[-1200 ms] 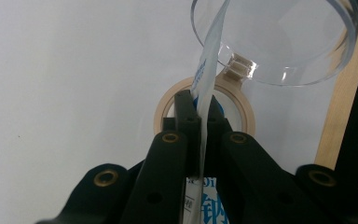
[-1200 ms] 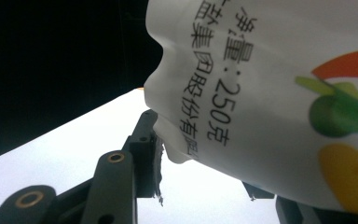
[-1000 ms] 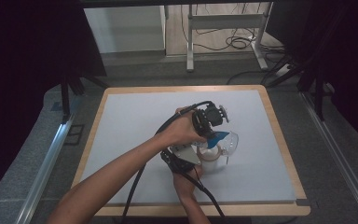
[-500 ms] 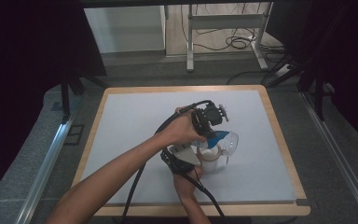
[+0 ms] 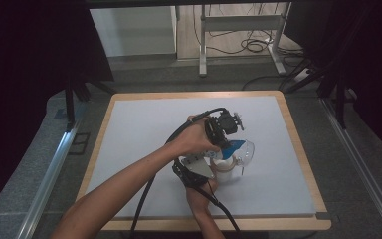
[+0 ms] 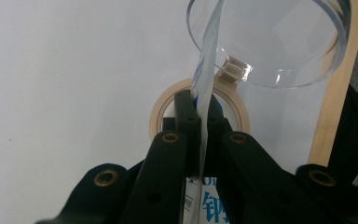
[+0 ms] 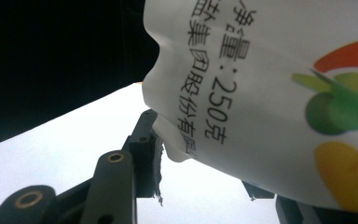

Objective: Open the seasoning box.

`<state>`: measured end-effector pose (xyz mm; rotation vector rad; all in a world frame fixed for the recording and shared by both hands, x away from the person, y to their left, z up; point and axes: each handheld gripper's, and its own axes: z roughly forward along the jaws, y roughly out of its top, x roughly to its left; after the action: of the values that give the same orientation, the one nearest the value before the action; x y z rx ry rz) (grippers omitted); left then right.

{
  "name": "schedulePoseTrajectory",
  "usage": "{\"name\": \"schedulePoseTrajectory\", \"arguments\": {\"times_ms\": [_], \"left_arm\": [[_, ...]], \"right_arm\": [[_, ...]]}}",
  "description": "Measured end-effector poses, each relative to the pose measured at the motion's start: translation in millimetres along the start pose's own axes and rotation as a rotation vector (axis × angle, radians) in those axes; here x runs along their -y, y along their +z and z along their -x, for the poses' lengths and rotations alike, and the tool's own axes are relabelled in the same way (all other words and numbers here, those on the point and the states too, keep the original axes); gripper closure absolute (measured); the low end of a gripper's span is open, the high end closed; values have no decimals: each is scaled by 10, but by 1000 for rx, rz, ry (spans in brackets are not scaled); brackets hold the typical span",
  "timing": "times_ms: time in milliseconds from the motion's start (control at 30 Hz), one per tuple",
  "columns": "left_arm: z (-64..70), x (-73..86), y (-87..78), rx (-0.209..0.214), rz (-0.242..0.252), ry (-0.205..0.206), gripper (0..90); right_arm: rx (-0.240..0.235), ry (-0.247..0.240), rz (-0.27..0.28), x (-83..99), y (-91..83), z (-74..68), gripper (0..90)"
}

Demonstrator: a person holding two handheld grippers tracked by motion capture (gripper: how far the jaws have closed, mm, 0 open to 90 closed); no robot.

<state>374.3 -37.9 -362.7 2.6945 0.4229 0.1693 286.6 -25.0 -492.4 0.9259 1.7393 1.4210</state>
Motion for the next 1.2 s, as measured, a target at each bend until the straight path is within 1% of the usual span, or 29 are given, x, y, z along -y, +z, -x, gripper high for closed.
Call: {"name": "schedulePoseTrajectory", "arguments": {"times_ms": [233, 400, 433, 500, 567, 700, 733, 867, 900, 1067, 1100, 1167, 1200], "left_arm": [[-22, 22, -1, 7, 5, -8, 900], [-41, 58, -1, 14, 22, -18, 900], [-52, 72, 1, 19, 29, -18, 900], [-56, 83, 8, 22, 26, -25, 900], [-64, 91, 11, 25, 23, -22, 900], [-79, 110, 8, 32, 36, -28, 900], [-81, 119, 7, 31, 46, -38, 900], [-102, 135, -6, 36, 57, -42, 900], [-108, 143, -9, 38, 57, -45, 900], [-116, 167, -3, 46, 66, -49, 900], [-124, 175, 0, 47, 70, -48, 900], [-128, 180, -3, 49, 71, -47, 900], [-128, 191, -11, 53, 79, -57, 900]], "right_arm": [[-6, 2, -8, 35, 1, -3, 554], [-10, -9, -12, 56, 5, -13, 553], [-12, -10, -18, 76, 5, -19, 552], [-14, -10, -24, 98, 4, -24, 551], [-16, -13, -29, 113, 5, -24, 551], [-18, -13, -36, 142, 4, -23, 548], [-19, -13, -38, 147, 3, -22, 547], [-24, -9, -49, 174, -5, -18, 541], [-33, -1, -61, 199, -12, -4, 538], [-31, 1, -77, 254, -32, 10, 535], [-30, 0, -87, 289, -40, 22, 535], [-28, -1, -88, 301, -42, 26, 534], [-28, -1, -93, 318, -50, 32, 534]]}}
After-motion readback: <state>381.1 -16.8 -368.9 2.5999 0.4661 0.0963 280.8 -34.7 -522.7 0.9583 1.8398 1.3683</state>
